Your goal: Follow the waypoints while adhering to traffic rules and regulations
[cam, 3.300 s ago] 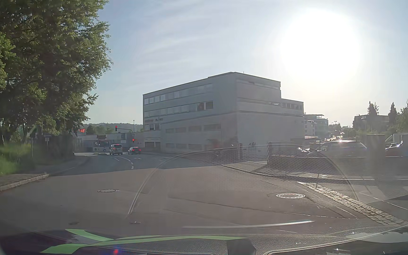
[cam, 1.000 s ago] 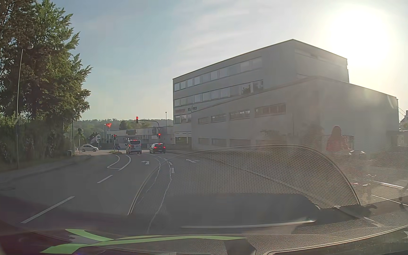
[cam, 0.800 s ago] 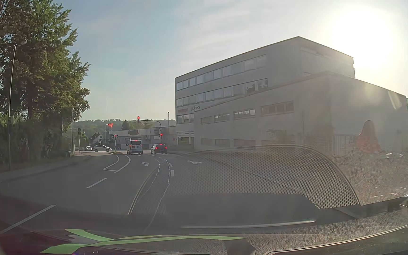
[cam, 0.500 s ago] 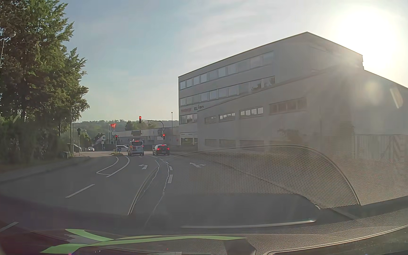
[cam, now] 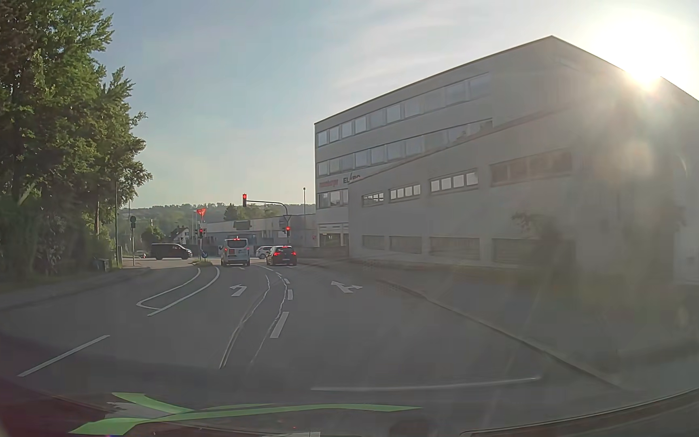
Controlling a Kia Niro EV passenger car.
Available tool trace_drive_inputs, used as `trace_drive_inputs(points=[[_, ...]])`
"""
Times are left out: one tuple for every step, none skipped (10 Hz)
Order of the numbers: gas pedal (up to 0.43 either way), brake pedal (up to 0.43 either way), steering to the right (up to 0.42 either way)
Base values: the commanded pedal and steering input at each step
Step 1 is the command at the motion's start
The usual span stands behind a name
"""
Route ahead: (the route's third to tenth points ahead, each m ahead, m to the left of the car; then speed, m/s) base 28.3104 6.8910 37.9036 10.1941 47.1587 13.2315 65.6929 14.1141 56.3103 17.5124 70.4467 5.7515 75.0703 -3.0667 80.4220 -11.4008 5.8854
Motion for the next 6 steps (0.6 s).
trace_drive_inputs(points=[[0.000,0.000,-0.047],[0.000,0.000,-0.047],[0.000,0.000,-0.047],[0.000,0.000,-0.047],[0.000,0.006,-0.047],[0.000,0.043,-0.047]])
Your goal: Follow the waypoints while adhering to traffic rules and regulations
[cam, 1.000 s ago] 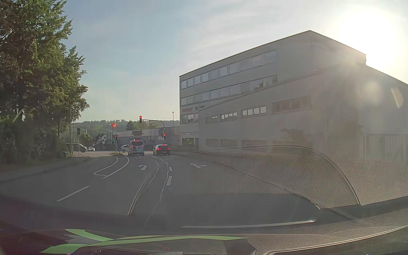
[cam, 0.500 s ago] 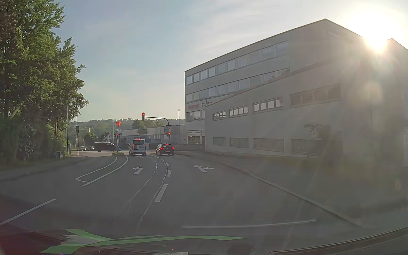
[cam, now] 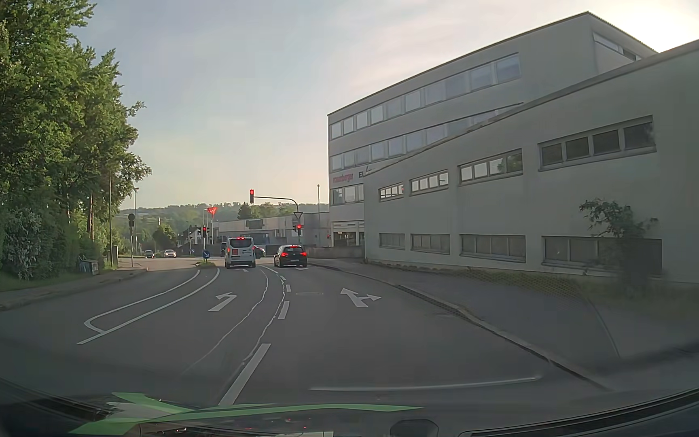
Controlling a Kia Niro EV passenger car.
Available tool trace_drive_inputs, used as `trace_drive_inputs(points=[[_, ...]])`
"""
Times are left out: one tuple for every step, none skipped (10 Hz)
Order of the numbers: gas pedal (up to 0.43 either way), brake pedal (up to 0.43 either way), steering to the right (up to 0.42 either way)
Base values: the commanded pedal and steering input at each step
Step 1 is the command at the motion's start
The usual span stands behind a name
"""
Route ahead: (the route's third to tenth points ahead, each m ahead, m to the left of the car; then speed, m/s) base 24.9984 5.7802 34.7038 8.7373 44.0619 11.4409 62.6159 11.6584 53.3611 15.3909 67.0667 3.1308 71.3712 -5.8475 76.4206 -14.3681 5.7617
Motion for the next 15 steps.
trace_drive_inputs(points=[[0.000,0.091,-0.047],[0.000,0.104,-0.047],[0.000,0.110,-0.046],[0.000,0.110,-0.045],[0.000,0.122,-0.043],[0.000,0.140,-0.040],[0.000,0.152,-0.039],[0.000,0.159,-0.039],[0.000,0.165,-0.039],[0.000,0.165,-0.039],[0.000,0.171,-0.039],[0.000,0.165,-0.039],[0.000,0.159,-0.039],[0.000,0.159,-0.040],[0.000,0.159,-0.041]])
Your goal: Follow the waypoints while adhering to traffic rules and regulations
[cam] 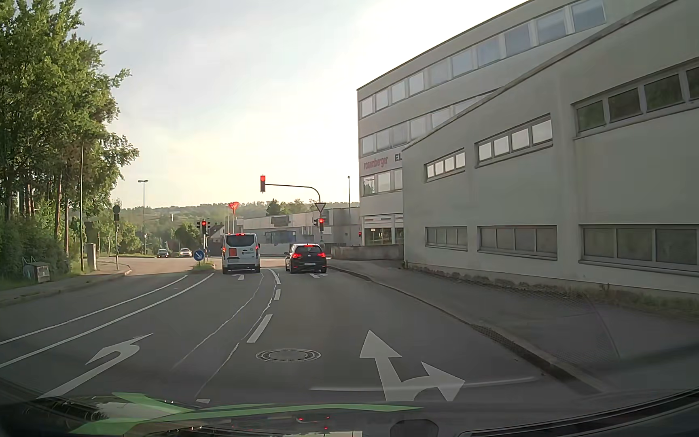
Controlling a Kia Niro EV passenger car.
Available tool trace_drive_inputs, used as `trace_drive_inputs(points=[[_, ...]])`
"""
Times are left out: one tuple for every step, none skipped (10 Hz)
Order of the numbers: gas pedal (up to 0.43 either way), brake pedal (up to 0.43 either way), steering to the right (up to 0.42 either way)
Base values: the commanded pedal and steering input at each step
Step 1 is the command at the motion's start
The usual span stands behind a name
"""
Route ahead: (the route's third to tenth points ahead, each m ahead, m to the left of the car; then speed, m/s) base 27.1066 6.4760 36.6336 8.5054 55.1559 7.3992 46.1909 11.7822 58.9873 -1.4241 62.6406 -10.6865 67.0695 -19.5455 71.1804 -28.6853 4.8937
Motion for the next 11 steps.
trace_drive_inputs(points=[[0.000,0.152,-0.043],[0.000,0.146,-0.043],[0.000,0.116,-0.043],[0.000,0.091,-0.043],[0.000,0.079,-0.044],[0.000,0.079,-0.044],[0.000,0.073,-0.046],[0.000,0.085,-0.047],[0.000,0.104,-0.048],[0.000,0.122,-0.051],[0.000,0.122,-0.056]])
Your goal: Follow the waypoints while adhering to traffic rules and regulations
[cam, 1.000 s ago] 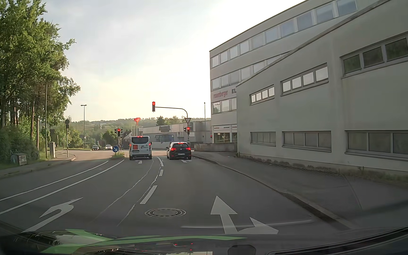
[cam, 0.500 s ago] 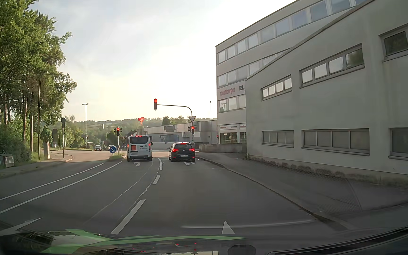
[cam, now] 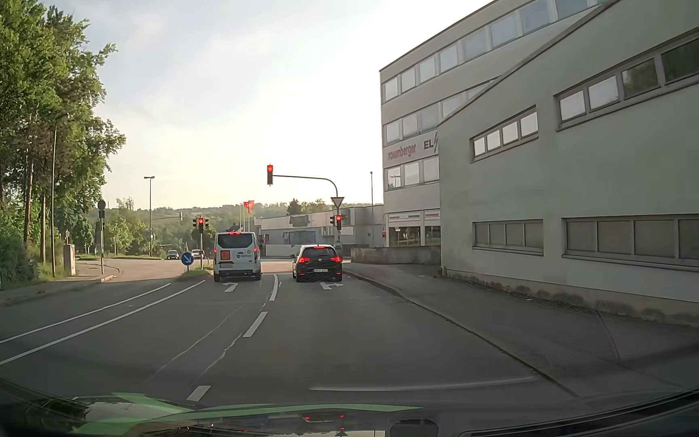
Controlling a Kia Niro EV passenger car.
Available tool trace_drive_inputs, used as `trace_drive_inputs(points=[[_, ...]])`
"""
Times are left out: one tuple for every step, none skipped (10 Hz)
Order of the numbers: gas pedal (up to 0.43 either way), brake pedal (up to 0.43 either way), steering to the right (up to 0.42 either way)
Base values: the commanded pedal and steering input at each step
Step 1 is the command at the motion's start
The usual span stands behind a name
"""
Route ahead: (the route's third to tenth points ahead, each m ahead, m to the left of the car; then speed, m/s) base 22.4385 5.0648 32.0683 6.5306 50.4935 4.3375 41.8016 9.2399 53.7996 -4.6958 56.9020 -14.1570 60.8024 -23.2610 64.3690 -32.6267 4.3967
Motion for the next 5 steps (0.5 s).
trace_drive_inputs(points=[[0.000,0.134,-0.059],[0.000,0.134,-0.059],[0.000,0.134,-0.057],[0.000,0.128,-0.056],[0.000,0.122,-0.056]])
